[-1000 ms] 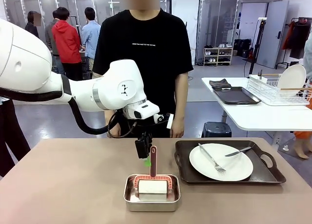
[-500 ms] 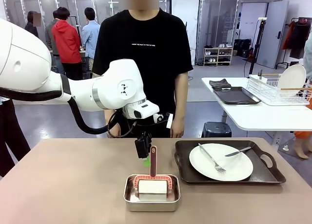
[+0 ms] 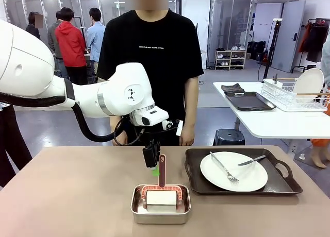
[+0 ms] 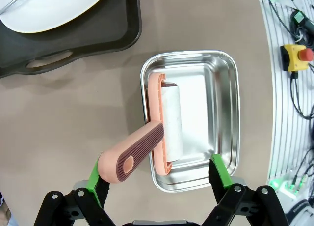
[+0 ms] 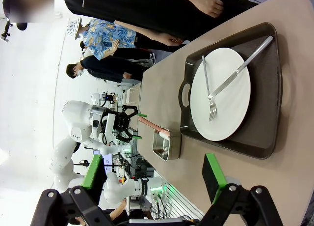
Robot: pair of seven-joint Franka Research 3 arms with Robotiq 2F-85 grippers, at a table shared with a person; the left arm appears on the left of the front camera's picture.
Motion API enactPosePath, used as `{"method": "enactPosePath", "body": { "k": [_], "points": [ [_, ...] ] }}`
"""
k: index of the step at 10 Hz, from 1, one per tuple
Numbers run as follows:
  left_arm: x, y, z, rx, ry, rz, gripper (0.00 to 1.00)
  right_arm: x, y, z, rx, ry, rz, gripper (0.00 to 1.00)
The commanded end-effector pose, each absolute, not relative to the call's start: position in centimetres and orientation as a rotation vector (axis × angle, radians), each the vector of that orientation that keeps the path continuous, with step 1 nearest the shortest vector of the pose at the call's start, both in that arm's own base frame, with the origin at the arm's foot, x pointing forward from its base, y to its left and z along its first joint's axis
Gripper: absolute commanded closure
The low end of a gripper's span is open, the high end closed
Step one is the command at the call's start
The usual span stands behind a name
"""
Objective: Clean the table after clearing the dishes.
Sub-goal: When the right (or left) Handle tray is removed, use the right hand (or left hand) to clean the right (or left) side of the table with the Lint Roller.
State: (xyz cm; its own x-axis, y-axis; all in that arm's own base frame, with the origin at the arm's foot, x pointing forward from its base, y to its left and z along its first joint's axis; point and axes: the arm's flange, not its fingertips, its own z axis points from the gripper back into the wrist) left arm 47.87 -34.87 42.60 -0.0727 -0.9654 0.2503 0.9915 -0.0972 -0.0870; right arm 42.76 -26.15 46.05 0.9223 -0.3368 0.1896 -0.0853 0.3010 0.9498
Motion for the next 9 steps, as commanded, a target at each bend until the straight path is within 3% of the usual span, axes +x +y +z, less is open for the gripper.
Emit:
{"method": "enactPosePath", "body": {
  "k": [1,4,6,9],
  "points": [
    [47.8,-34.8,42.7,-0.275,-0.124,-1.656,0.0,42.6,-26.0,46.3,1.266,-0.393,-0.17,0.0],
    [47.9,-34.9,42.6,-0.277,-0.119,-1.646,0.0,42.6,-26.0,46.3,1.266,-0.393,-0.17,0.0],
    [51.0,-27.2,48.2,-0.352,-0.237,-1.451,0.0,42.6,-26.0,46.3,1.266,-0.393,-0.17,0.0],
    [51.0,-11.7,51.8,-0.656,-0.202,-1.029,0.0,42.6,-26.0,46.3,1.266,-0.393,-0.17,0.0]
  ]
}}
